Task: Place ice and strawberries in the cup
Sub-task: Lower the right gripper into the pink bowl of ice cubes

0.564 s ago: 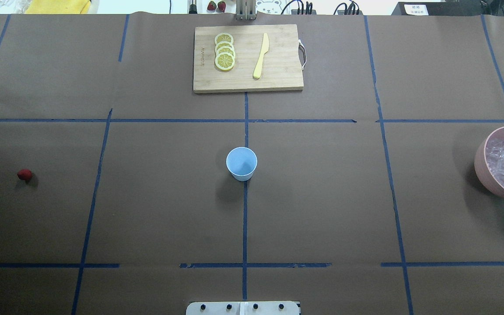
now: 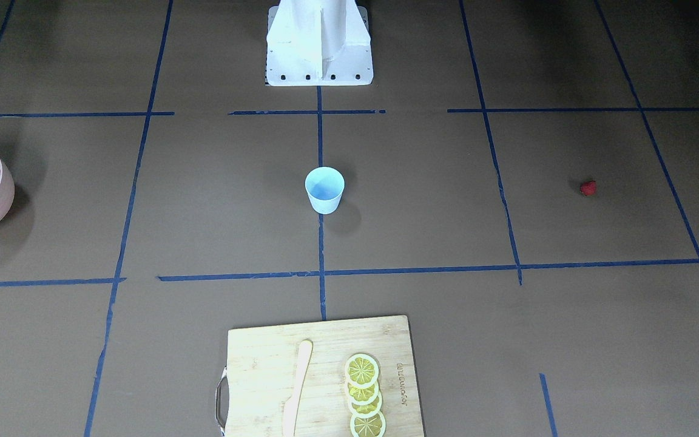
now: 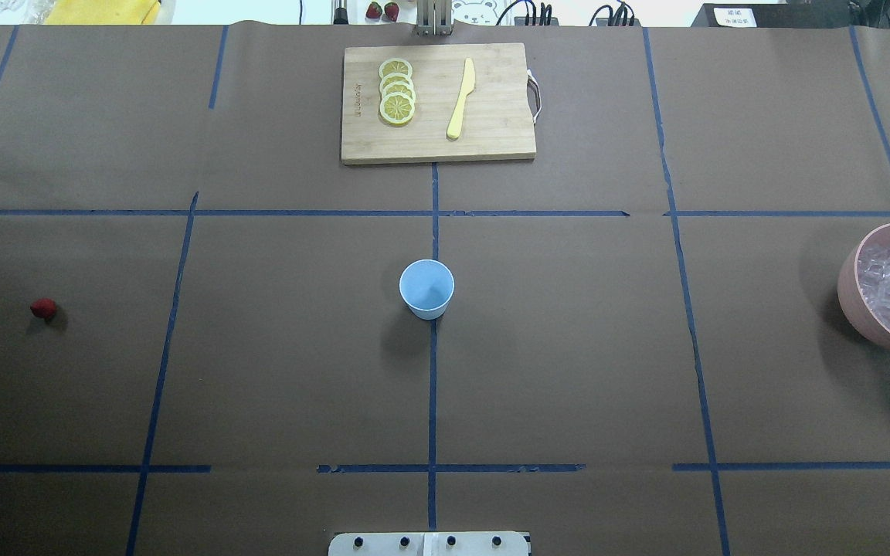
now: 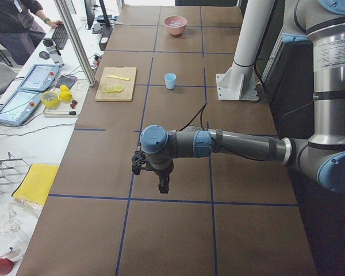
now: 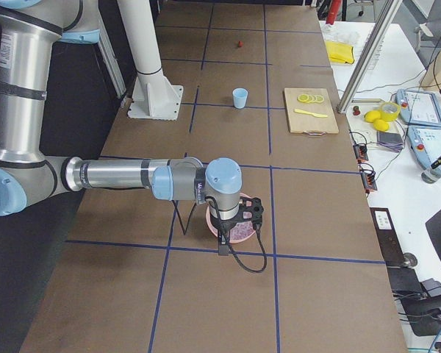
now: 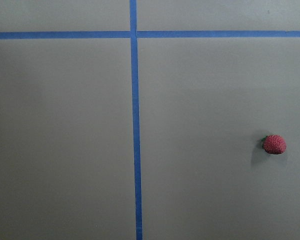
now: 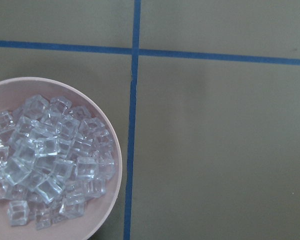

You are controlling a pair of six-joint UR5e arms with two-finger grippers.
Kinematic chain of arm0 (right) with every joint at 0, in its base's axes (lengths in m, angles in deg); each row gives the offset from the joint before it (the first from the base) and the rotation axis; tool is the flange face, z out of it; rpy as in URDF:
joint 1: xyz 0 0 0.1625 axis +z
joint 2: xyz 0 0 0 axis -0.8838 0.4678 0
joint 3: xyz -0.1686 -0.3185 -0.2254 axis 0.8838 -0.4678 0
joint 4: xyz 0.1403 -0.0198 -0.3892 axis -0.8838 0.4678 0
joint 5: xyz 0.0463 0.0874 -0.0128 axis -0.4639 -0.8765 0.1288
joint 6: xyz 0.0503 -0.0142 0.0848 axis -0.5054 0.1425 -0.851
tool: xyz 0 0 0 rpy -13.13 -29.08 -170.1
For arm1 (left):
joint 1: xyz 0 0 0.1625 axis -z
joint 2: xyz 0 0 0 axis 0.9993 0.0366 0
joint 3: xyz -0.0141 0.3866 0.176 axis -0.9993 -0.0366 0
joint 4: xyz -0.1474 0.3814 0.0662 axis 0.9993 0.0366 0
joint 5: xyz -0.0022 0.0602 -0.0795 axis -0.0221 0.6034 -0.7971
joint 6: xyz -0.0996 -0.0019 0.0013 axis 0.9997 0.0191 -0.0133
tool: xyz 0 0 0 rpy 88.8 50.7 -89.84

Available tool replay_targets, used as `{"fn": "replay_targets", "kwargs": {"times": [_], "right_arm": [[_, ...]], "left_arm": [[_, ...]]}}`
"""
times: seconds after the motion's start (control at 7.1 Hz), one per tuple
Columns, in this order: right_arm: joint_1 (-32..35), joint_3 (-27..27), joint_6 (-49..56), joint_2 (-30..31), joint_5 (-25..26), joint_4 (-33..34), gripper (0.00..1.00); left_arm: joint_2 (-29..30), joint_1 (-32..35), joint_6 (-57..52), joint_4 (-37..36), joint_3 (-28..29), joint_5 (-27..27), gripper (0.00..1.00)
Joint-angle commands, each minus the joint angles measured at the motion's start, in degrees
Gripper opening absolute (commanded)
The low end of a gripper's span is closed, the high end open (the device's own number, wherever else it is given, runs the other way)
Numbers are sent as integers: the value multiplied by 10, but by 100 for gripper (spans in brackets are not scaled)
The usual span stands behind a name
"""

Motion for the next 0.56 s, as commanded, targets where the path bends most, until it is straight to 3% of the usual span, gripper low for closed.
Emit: {"fn": "replay_targets", "kwargs": {"times": [0.0, 0.42], "right_arm": [[1, -1, -2, 4, 1, -70, 100], [0, -25, -8, -3, -13, -70, 100]], "left_arm": [[4, 0, 3, 1, -2, 0, 100], [5, 0, 1, 2, -3, 0, 100]]}}
